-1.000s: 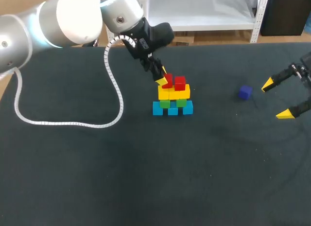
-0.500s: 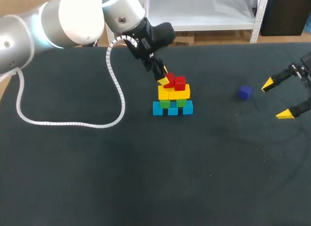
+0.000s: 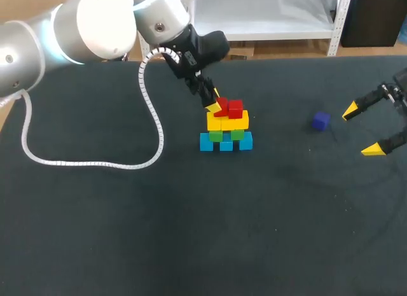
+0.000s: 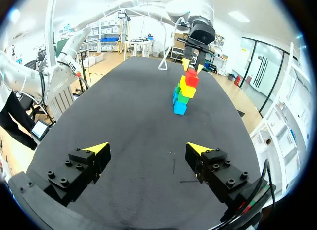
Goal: Place the blue cubes, place green cubes on the blue cubes, place the yellow cubes on the green cubes, then place the red cubes on the yellow cubes, and place purple cube on the red cubes.
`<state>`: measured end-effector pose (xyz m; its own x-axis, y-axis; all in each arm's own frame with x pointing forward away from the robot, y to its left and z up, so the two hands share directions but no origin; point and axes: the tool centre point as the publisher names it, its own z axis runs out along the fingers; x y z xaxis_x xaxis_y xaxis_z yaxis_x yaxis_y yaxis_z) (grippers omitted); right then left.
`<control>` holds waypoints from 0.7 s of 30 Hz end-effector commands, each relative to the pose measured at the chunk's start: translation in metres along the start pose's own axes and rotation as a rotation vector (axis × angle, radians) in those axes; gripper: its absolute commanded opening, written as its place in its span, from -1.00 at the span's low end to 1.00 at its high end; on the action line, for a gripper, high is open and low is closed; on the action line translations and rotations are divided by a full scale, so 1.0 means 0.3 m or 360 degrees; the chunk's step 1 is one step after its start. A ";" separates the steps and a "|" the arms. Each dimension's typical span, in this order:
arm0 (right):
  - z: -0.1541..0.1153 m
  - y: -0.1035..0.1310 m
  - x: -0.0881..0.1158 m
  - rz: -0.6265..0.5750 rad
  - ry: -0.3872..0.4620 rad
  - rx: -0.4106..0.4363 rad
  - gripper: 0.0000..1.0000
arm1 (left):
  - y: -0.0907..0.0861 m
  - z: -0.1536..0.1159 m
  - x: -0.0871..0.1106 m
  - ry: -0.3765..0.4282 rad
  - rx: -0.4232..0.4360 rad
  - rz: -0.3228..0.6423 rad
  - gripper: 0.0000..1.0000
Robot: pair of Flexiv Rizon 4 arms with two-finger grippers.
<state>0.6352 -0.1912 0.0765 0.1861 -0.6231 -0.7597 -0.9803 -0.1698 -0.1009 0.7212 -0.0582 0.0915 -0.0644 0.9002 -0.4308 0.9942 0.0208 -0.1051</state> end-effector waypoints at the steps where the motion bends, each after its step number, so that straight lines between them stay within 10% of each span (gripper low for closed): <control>1: 0.001 -0.001 0.001 -0.0001 -0.0003 0.0000 1.00 | 0.002 0.000 0.003 -0.0001 0.0007 0.0005 -1.00; 21: 0.001 -0.001 0.001 -0.0001 -0.0003 0.0000 1.00 | -0.006 0.014 -0.007 -0.0004 0.0022 0.0007 -1.00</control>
<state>0.6352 -0.1912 0.0765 0.1861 -0.6231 -0.7597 -0.9803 -0.1698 -0.1009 0.7176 -0.0611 0.0897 -0.0628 0.8986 -0.4343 0.9934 0.0145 -0.1137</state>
